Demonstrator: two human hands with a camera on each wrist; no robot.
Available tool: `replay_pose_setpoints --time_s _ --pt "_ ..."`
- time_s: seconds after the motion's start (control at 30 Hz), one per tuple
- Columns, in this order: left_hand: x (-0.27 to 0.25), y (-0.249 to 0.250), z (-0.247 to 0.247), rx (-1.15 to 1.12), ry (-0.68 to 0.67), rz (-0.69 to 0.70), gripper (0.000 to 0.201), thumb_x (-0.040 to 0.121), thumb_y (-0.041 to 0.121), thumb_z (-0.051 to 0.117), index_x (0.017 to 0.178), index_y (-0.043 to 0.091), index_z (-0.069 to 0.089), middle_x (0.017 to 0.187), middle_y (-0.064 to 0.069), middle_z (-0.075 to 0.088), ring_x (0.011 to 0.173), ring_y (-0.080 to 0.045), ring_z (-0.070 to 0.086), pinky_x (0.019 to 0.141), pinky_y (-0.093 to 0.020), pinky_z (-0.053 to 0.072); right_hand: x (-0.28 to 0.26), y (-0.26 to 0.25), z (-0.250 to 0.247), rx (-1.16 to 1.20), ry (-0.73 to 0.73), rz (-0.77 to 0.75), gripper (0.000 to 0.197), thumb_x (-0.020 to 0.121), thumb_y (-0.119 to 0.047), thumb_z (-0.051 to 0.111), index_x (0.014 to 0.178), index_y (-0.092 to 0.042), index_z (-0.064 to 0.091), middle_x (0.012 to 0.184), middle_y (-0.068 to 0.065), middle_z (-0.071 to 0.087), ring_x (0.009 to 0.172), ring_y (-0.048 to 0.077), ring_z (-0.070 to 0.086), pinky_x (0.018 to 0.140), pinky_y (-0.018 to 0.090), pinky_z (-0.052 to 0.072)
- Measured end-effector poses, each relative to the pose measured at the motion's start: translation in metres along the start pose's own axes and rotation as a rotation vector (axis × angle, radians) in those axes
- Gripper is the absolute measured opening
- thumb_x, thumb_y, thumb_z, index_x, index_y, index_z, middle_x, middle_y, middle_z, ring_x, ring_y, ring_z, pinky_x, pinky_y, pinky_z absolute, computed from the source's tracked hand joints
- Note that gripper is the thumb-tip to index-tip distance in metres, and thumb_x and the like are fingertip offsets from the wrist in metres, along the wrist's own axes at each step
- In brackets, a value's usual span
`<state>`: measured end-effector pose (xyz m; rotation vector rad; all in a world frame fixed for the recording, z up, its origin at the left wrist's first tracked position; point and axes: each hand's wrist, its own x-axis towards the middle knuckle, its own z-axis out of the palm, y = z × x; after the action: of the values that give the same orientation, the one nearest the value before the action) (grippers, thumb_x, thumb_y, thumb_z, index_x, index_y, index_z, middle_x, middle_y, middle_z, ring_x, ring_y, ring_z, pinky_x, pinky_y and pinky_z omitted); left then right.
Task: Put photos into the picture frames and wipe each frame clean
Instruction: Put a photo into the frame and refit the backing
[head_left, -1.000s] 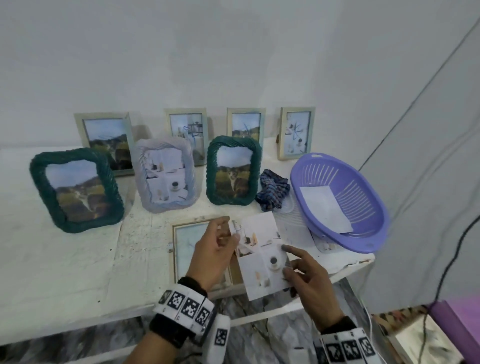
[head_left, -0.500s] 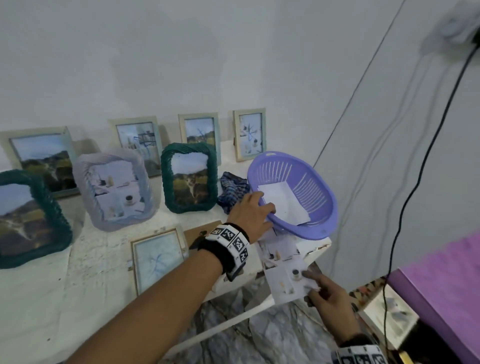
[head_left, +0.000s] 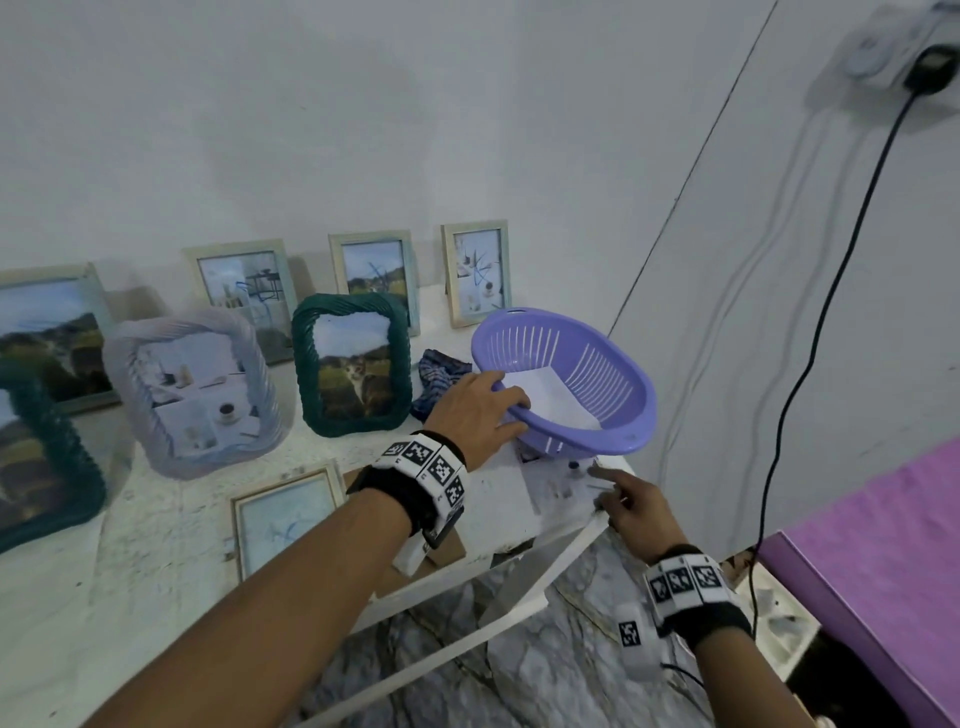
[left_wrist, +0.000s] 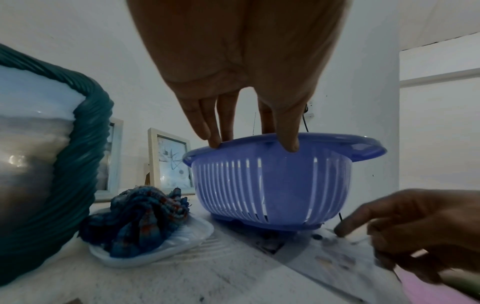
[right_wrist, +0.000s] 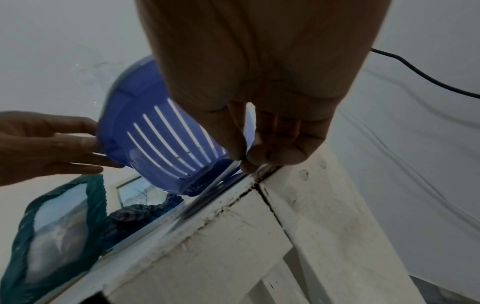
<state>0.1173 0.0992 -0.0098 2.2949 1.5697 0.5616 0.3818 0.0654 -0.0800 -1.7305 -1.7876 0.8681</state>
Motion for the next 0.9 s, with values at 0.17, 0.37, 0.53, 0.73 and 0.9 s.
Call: replay_pose_setpoints --time_s 0.17,0.37,0.53,0.73,0.9 --pt "-0.01 0.003 0.009 0.072 -0.001 -0.005 0.035 0.094 0.041 0.055 0.125 0.025 0.058 0.147 -0.011 0.039 0.131 -0.029 0.039 0.108 -0.04 0.033 0.02 0.006 0.006 -0.083 0.085 0.095 0.013 0.087 -0.005 0.058 0.078 -0.015 0.059 0.068 0.011 0.063 0.071 0.031 0.06 0.066 0.029 0.041" --pt "-0.021 0.002 0.026 0.123 0.025 -0.011 0.035 0.094 0.039 0.056 0.126 0.024 0.059 0.15 -0.013 0.036 0.133 -0.032 0.037 0.106 -0.041 0.032 0.005 0.01 -0.012 -0.098 0.092 0.075 0.015 0.088 -0.011 0.061 0.094 -0.023 0.056 0.071 0.003 0.062 0.066 0.022 0.057 0.064 0.027 0.037" --pt "-0.026 -0.001 0.032 0.042 0.05 0.003 0.039 0.093 0.042 0.057 0.127 0.024 0.059 0.15 -0.014 0.036 0.135 -0.032 0.035 0.106 -0.044 0.036 0.017 -0.022 -0.076 -0.172 0.32 0.048 0.012 0.088 -0.008 0.057 0.091 -0.017 0.064 0.069 0.007 0.064 0.066 0.028 0.06 0.066 0.031 0.043" --pt "-0.032 -0.008 0.04 -0.014 0.076 0.023 0.042 0.095 0.045 0.052 0.134 0.029 0.052 0.156 -0.006 0.026 0.142 -0.024 0.025 0.109 -0.039 0.036 0.082 -0.128 -0.084 -0.503 0.124 -0.326 0.017 0.089 -0.019 0.056 0.104 -0.018 0.064 0.084 0.002 0.066 0.077 0.023 0.06 0.072 0.031 0.047" --pt "-0.035 -0.005 0.048 -0.01 0.095 -0.007 0.043 0.096 0.046 0.049 0.135 0.028 0.05 0.157 -0.007 0.025 0.142 -0.025 0.027 0.109 -0.037 0.035 0.149 -0.159 -0.013 -0.983 -0.35 -0.331 0.039 0.089 -0.028 0.06 0.127 -0.022 0.052 0.124 0.005 0.058 0.113 0.026 0.055 0.086 0.035 0.045"
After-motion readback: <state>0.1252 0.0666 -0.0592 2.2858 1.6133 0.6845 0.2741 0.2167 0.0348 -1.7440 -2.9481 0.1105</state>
